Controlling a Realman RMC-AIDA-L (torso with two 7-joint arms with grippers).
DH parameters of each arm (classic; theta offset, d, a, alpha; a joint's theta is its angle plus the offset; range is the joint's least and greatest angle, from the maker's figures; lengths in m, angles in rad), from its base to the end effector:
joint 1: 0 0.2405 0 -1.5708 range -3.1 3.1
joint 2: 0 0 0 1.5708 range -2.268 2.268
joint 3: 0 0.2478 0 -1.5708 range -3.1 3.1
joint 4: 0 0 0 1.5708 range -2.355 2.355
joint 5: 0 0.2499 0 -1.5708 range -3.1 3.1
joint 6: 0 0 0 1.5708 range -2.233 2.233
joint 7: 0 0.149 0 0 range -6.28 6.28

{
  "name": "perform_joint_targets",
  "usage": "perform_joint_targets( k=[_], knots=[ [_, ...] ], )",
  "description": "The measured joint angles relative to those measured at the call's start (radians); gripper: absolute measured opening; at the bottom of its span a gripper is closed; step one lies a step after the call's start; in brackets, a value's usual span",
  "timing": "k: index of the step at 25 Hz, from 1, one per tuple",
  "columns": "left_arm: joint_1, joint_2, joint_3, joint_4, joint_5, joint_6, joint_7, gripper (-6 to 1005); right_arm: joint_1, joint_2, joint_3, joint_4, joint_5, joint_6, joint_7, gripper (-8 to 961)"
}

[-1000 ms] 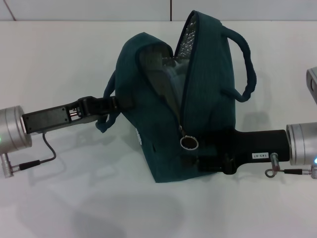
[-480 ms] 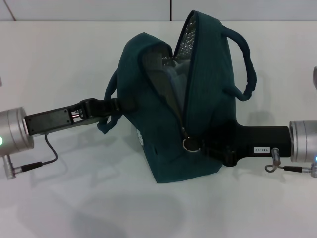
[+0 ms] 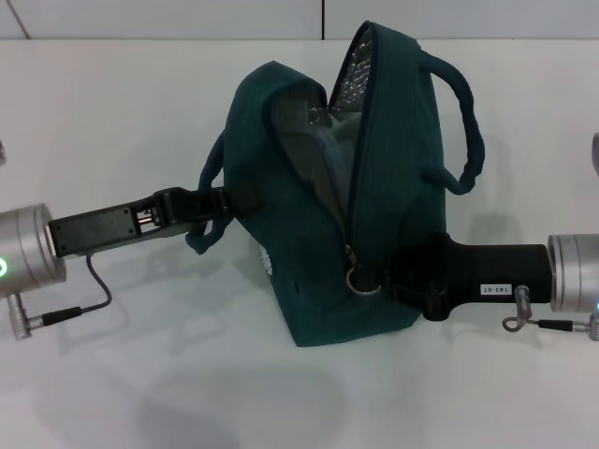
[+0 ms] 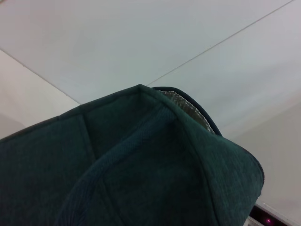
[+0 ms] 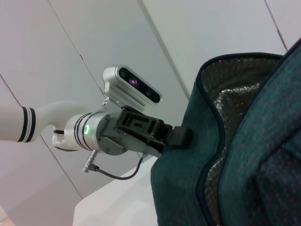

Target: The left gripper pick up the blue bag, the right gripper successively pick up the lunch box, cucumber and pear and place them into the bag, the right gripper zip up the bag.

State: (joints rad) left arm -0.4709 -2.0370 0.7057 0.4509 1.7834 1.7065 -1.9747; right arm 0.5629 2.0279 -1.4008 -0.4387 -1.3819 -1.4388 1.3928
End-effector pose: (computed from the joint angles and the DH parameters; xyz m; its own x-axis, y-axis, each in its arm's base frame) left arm -0.2861 0.3214 -0.0045 0.1674 0.8298 0.5324 0.7721 -0.4462 0.4526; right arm 0.2332 0.3388 -0.0785 0.7318 -0.4435 -0.5175 -0.4411 -0.8870 0.1364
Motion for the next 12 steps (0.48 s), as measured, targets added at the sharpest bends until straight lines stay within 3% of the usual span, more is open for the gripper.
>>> perform_joint_targets(
  k=[12],
  knots=[
    [-0.001,0.0,-0.004,0.0,-0.007,0.012,0.034,91,-0.014,-0.007,0.009,-0.004,0.021,-0.07,0.005,20]
  ],
)
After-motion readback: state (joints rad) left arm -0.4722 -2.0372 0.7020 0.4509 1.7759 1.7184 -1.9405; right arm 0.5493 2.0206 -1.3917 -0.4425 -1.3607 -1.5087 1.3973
